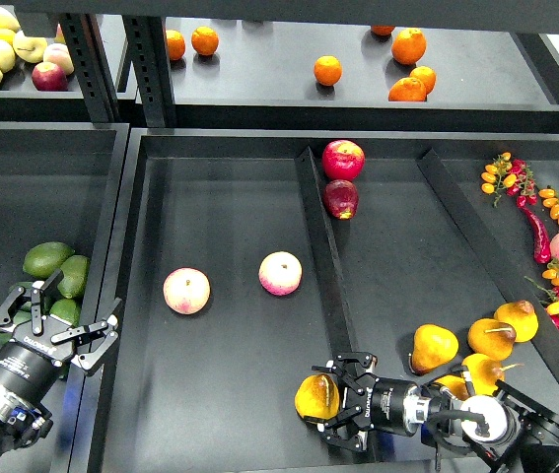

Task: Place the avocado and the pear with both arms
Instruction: 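Close the right gripper on the pear and lift it, then carry the pear beside the other yellow pears and open the right gripper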

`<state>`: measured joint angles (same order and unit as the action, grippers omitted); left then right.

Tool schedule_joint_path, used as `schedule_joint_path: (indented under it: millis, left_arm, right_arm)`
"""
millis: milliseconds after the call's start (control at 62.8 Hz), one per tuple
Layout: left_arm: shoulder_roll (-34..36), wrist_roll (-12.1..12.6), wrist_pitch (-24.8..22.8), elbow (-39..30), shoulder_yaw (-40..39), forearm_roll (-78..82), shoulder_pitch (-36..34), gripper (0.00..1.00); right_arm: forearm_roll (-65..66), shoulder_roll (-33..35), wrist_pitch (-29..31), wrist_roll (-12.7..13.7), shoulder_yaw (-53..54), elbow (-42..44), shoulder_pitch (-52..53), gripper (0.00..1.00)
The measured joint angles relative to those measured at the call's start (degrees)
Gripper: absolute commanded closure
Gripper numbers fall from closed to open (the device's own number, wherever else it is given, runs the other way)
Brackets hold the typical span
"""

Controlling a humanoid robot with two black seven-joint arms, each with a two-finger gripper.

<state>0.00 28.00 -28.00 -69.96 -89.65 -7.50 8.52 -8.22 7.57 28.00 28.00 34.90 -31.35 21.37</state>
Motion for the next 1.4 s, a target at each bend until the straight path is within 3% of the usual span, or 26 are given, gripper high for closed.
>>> schedule_joint_path:
  millis: [191, 509, 748, 1194, 1401]
  left_arm:
    - [0.00, 0.00, 0.00, 0.00, 0.01, 0.03, 0.20, 0.01]
    - [0.00, 0.00, 0.00, 0.01, 0.01, 0.03, 0.63, 0.01]
    - [0.00, 0.00, 0.00, 0.12, 0.01, 0.14, 1.03, 0.01]
    - [0.00, 0.00, 0.00, 0.26, 0.01, 0.29, 1.14, 0.01]
    - [0.00, 0.00, 0.00, 0.26, 0.04, 0.29, 1.37, 0.01]
  right_arm:
    - [-1.13, -0.02, 0.01, 0.00, 0.16, 0.05, -0.14, 0.56]
    - [-3.40, 0.18, 0.00, 0.00, 0.18, -0.39, -0.19, 0.61]
    - [-6.66, 0.68, -0.04, 0.00, 0.29, -1.19, 0.03, 0.74]
    - [-11.42, 3.83, -0.01, 0.00, 4.10, -6.34, 1.55, 0.75]
    - [-17.26, 12.02, 0.00, -0.02, 5.38, -9.90, 4.01, 0.75]
